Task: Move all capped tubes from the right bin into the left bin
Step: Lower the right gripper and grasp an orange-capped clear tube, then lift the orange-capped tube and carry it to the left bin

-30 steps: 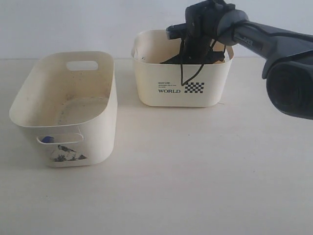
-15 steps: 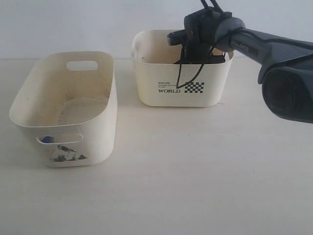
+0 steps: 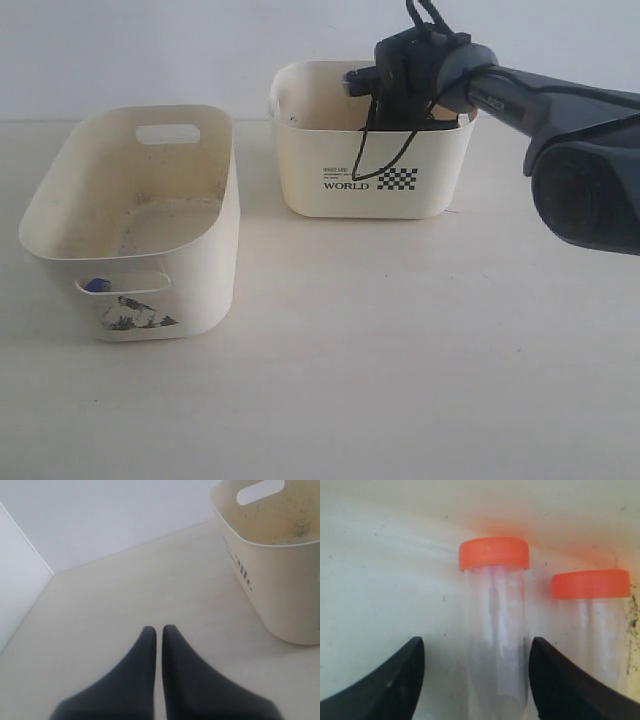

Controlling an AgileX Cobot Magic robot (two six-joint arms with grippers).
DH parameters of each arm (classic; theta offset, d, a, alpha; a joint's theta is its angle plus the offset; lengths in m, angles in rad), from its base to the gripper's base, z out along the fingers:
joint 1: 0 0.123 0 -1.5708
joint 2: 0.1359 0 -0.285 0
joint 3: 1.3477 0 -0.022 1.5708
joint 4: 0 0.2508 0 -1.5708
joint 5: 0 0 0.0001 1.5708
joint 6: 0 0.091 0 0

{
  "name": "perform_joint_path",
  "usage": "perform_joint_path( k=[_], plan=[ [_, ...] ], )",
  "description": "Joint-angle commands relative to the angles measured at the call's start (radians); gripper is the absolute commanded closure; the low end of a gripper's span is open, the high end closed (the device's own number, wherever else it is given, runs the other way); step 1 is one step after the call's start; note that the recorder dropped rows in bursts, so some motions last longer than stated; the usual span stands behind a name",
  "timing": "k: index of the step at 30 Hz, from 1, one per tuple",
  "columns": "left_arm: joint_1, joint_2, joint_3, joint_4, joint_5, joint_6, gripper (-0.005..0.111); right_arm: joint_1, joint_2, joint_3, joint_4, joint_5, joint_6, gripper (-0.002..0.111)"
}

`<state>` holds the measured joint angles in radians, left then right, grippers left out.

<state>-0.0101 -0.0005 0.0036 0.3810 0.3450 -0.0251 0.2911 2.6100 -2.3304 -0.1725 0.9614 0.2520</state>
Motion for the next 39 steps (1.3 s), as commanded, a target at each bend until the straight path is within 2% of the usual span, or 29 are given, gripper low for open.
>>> perform_joint_path(
  k=[1, 4, 10, 18, 25, 28, 32, 34, 36, 39],
  plan=[
    [0.0, 0.0, -0.004, 0.002, 0.001, -0.01, 0.102, -0.002, 0.023, 0.004, 0.054, 0.02, 0.008, 0.05],
    [0.0, 0.0, -0.004, 0.002, 0.001, -0.01, 0.102, -0.002, 0.024, 0.004, 0.072, 0.0, 0.008, 0.059],
    [0.0, 0.0, -0.004, 0.002, 0.001, -0.01, 0.102, -0.002, 0.019, -0.097, 0.085, 0.044, 0.008, 0.109],
    [0.0, 0.0, -0.004, 0.002, 0.001, -0.01, 0.102, -0.002, -0.048, -0.25, 0.085, 0.151, 0.003, 0.108],
    [0.0, 0.0, -0.004, 0.002, 0.001, -0.01, 0.102, -0.002, -0.144, -0.256, 0.096, 0.241, -0.046, 0.108],
    [0.0, 0.0, -0.004, 0.002, 0.001, -0.01, 0.102, -0.002, -0.193, -0.256, 0.193, 0.24, -0.127, 0.108],
    [0.0, 0.0, -0.004, 0.002, 0.001, -0.01, 0.102, -0.018, -0.237, -0.251, 0.517, 0.26, -0.373, 0.108],
    [0.0, 0.0, -0.004, 0.002, 0.001, -0.01, 0.102, -0.033, -0.239, -0.251, 0.625, 0.26, -0.427, 0.108],
    [0.0, 0.0, -0.004, 0.002, 0.001, -0.01, 0.102, -0.05, -0.239, -0.251, 0.659, 0.26, -0.45, 0.108],
    [0.0, 0.0, -0.004, 0.002, 0.001, -0.01, 0.102, -0.086, -0.237, -0.248, 0.61, 0.26, -0.444, 0.108]
  ],
)
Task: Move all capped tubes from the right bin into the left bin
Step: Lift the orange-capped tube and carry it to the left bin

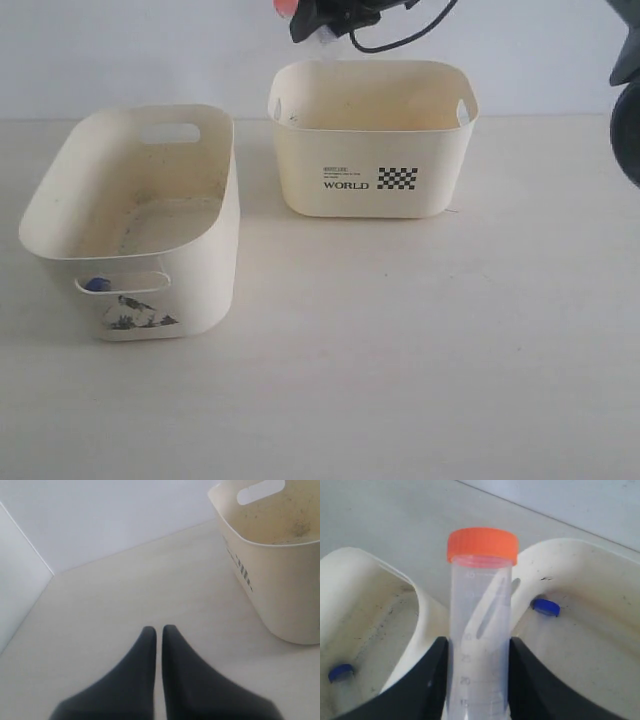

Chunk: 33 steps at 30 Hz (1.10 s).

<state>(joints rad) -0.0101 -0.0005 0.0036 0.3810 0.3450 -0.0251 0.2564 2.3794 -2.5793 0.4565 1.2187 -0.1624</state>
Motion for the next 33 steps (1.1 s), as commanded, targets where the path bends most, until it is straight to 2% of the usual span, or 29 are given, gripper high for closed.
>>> perform_joint_path(
  k=[1, 7, 8, 10, 13, 16, 20, 23, 27, 29, 33],
  plan=[
    [0.0, 0.0, -0.004, 0.002, 0.001, -0.01, 0.102, -0.071, -0.007, 0.006, -0.019, 0.002, -0.023, 0.108],
    [0.0, 0.0, -0.004, 0.002, 0.001, -0.01, 0.102, -0.219, -0.011, 0.009, 0.01, 0.002, -0.012, 0.108],
    [0.0, 0.0, -0.004, 0.002, 0.001, -0.01, 0.102, -0.241, -0.035, 0.024, 0.079, 0.002, -0.036, 0.108],
    [0.0, 0.0, -0.004, 0.002, 0.001, -0.01, 0.102, -0.247, -0.081, 0.045, 0.168, 0.002, -0.109, 0.108],
    [0.0, 0.0, -0.004, 0.002, 0.001, -0.01, 0.102, -0.247, -0.173, 0.136, 0.188, 0.002, -0.146, 0.108],
    [0.0, 0.0, -0.004, 0.002, 0.001, -0.01, 0.102, -0.276, -0.35, 0.381, 0.182, 0.002, -0.23, 0.108],
    [0.0, 0.0, -0.004, 0.002, -0.002, -0.01, 0.102, -0.308, -0.615, 0.841, 0.164, 0.002, -0.428, 0.108],
    [0.0, 0.0, -0.004, 0.002, -0.002, -0.01, 0.102, -0.285, -0.705, 1.088, 0.392, 0.002, -0.628, 0.108],
    [0.0, 0.0, -0.004, 0.002, -0.002, -0.01, 0.102, -0.203, -0.697, 1.28, 0.753, -0.072, -0.849, 0.108],
    [0.0, 0.0, -0.004, 0.002, -0.002, -0.01, 0.102, -0.126, -0.666, 1.324, 0.822, -0.114, -0.924, 0.108],
    [0.0, 0.0, -0.004, 0.002, -0.002, -0.01, 0.102, 0.047, -0.574, 1.302, 0.849, -0.117, -1.019, 0.108]
  ],
)
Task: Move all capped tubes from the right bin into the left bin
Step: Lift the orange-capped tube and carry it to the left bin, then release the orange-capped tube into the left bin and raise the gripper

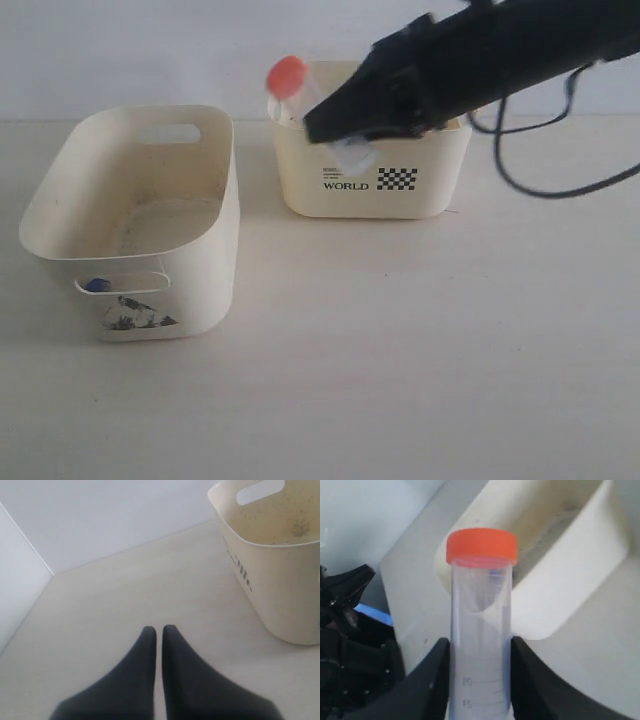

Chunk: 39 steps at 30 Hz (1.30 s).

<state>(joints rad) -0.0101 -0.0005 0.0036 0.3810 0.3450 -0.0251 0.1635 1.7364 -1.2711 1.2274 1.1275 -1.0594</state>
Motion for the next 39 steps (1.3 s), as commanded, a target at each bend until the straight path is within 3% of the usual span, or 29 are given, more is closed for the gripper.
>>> perform_joint_path(
  k=[1, 4, 8, 14, 19, 22, 26, 27, 28, 31, 34, 39],
  plan=[
    [0.0, 0.0, -0.004, 0.002, -0.002, -0.01, 0.102, 0.187, 0.093, -0.024, 0.084, -0.049, -0.133, 0.108],
    [0.0, 0.0, -0.004, 0.002, -0.002, -0.01, 0.102, 0.299, 0.158, -0.112, 0.094, -0.154, -0.149, 0.108],
    [0.0, 0.0, -0.004, 0.002, -0.002, -0.01, 0.102, 0.37, 0.236, -0.268, 0.101, -0.25, -0.161, 0.108],
    [0.0, 0.0, -0.004, 0.002, -0.002, -0.01, 0.102, 0.375, 0.369, -0.464, 0.098, -0.431, -0.043, 0.108],
    [0.0, 0.0, -0.004, 0.002, -0.002, -0.01, 0.102, 0.377, 0.428, -0.531, 0.073, -0.386, -0.031, 0.106],
    [0.0, 0.0, -0.004, 0.002, -0.002, -0.01, 0.102, 0.377, 0.428, -0.531, 0.068, -0.392, -0.013, 0.088],
    [0.0, 0.0, -0.004, 0.002, -0.002, -0.01, 0.102, 0.375, 0.428, -0.531, 0.063, -0.4, 0.029, 0.041],
    [0.0, 0.0, -0.004, 0.002, -0.002, -0.01, 0.102, 0.375, 0.428, -0.531, 0.047, -0.406, 0.067, 0.033],
    [0.0, 0.0, -0.004, 0.002, -0.002, -0.01, 0.102, 0.375, 0.428, -0.531, 0.029, -0.408, 0.104, 0.031],
    [0.0, 0.0, -0.004, 0.002, -0.002, -0.01, 0.102, 0.373, 0.428, -0.531, 0.007, -0.392, 0.159, 0.053],
    [0.0, 0.0, -0.004, 0.002, -0.002, -0.01, 0.102, 0.359, 0.415, -0.531, -0.007, -0.278, 0.159, 0.104],
    [0.0, 0.0, -0.004, 0.002, -0.002, -0.01, 0.102, 0.324, 0.341, -0.531, -0.188, -0.11, 0.163, 0.109]
  ],
)
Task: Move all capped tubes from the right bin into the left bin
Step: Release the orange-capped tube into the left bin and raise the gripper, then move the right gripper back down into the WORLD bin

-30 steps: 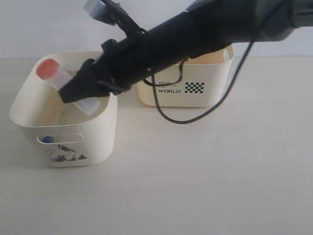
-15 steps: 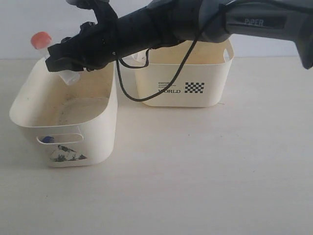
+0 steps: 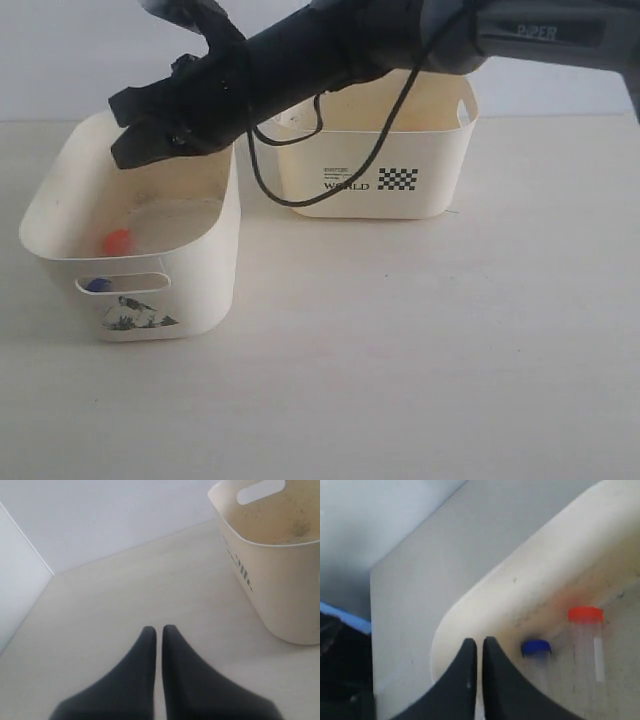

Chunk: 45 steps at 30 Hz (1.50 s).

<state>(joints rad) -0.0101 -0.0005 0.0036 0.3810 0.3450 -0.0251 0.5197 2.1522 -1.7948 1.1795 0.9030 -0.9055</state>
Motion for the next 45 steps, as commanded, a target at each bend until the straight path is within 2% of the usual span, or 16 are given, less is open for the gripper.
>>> perform_joint_path(
  k=[1, 4, 12, 16, 19, 23, 26, 30, 33, 35, 40, 45],
  plan=[
    [0.0, 0.0, -0.004, 0.002, -0.002, -0.01, 0.102, -0.033, -0.096, -0.008, -0.192, 0.117, 0.023, 0.109],
    [0.0, 0.0, -0.004, 0.002, -0.002, -0.01, 0.102, -0.053, -0.169, 0.049, -0.349, 0.091, 0.092, 0.109],
    [0.0, 0.0, -0.004, 0.002, -0.002, -0.01, 0.102, -0.186, -0.426, 0.44, -0.327, 0.043, -0.018, 0.109],
    [0.0, 0.0, -0.004, 0.002, -0.002, -0.01, 0.102, -0.33, -0.579, 0.573, -0.349, -0.123, -0.015, 0.109],
    [0.0, 0.0, -0.004, 0.002, -0.002, -0.01, 0.102, -0.475, -0.618, 0.58, -0.358, -0.294, 0.003, 0.109],
    [0.0, 0.0, -0.004, 0.002, -0.002, -0.01, 0.102, -0.604, -0.558, 0.477, -0.356, -0.378, 0.091, 0.109],
    [0.0, 0.0, -0.004, 0.002, -0.002, -0.01, 0.102, -0.62, -0.478, 0.331, -0.358, -0.34, 0.097, 0.109],
    [0.0, 0.0, -0.004, 0.002, -0.002, -0.01, 0.102, -0.573, -0.371, 0.125, -0.358, -0.283, 0.106, 0.109],
    [0.0, 0.0, -0.004, 0.002, -0.002, -0.01, 0.102, -0.534, -0.296, -0.006, -0.398, -0.278, 0.236, 0.109],
    [0.0, 0.0, -0.004, 0.002, -0.002, -0.01, 0.102, -0.508, -0.24, -0.086, -0.5, -0.258, 0.312, 0.109],
    [0.0, 0.0, -0.004, 0.002, -0.002, -0.01, 0.102, -0.42, -0.077, -0.322, -0.908, -0.152, 0.586, 0.109],
    [0.0, 0.0, -0.004, 0.002, -0.002, -0.01, 0.102, -0.408, 0.045, -0.421, -0.956, -0.075, 0.683, 0.109]
  ],
)
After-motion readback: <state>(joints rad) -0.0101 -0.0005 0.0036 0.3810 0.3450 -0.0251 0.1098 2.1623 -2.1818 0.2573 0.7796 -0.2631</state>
